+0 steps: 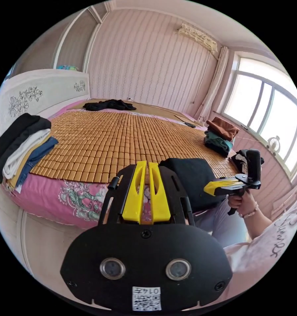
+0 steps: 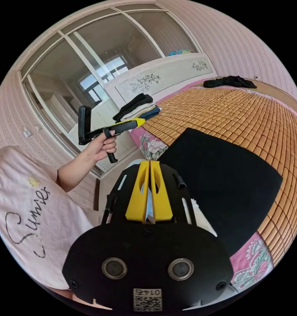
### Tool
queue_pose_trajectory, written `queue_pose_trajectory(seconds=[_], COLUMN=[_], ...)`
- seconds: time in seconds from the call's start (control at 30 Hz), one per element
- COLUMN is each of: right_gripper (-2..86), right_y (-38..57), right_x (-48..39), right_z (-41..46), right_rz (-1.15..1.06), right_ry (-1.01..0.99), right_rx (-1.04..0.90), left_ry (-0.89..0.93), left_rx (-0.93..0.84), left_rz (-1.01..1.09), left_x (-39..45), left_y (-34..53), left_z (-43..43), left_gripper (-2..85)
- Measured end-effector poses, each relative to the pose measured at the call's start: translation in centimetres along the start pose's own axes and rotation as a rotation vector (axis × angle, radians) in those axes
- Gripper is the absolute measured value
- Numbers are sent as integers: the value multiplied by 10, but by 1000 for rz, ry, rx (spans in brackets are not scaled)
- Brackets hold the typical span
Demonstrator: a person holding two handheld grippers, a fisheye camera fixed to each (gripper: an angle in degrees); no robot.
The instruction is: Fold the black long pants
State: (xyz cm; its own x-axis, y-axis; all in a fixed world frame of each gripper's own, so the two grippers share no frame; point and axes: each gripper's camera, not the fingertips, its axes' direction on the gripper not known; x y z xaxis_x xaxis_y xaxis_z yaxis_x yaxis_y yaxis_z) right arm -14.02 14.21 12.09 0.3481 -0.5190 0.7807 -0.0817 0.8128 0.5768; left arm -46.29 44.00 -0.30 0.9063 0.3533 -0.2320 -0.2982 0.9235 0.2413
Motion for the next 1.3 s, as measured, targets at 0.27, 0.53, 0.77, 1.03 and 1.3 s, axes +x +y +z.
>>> queue_pose_trajectory(seconds=[0.27,0.53,0.77,1.03,1.3], right_gripper=[-3,-2,0,42,136], right_y=[71,85,77,77,79], right_x=[8,18,47,78,120], right_z=[-23,-32,-59,-57,-56], right_rz=[176,259,313,426,529], right_ry=[350,306,281,334,247], right_rx=[-104,-10,145,202,334], left_ry=[254,324,314,228,283], left_rx=[-105,-265,-211,-284,-256], left_rz=[-32,-69,55,39,-148], left_x=[23,7,12,-8,-62], left_y=[27,9,-18,-30,-43], left_z=[42,66,34,42,3], left_gripper=[69,71,8,47,178])
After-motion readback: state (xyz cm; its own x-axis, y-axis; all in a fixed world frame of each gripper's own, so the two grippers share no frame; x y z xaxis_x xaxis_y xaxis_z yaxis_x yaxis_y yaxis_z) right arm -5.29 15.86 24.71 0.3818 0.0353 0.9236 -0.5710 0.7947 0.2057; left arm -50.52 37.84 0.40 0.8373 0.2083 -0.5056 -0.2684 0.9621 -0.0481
